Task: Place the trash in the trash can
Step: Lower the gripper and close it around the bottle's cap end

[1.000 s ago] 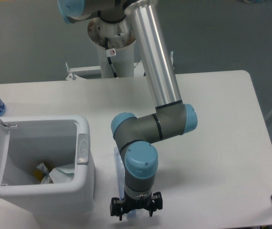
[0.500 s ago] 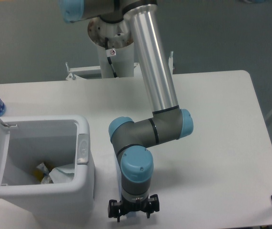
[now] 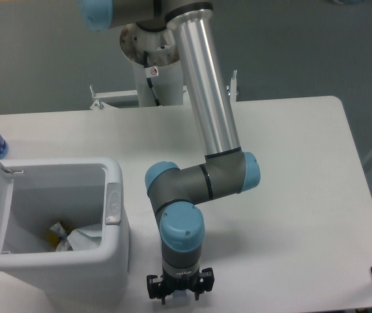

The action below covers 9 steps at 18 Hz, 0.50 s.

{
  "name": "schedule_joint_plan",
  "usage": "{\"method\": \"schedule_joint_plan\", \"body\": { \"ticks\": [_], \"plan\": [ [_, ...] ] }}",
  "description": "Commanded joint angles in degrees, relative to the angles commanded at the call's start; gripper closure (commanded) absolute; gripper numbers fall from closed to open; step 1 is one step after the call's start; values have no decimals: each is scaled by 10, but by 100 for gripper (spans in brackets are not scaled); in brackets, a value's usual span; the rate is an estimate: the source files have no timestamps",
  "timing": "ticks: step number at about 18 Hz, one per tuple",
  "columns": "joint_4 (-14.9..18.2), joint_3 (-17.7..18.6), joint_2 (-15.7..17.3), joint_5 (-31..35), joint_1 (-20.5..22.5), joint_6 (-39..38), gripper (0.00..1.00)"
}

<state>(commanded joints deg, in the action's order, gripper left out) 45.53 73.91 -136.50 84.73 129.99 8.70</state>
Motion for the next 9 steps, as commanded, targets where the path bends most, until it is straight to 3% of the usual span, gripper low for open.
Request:
{"method": "schedule_joint_plan", "body": {
  "ticks": [2, 9],
  "plan": [
    [-1, 0, 0, 1, -1, 1, 30],
    [-1, 2, 0, 11, -1, 2, 41]
  ]
}}
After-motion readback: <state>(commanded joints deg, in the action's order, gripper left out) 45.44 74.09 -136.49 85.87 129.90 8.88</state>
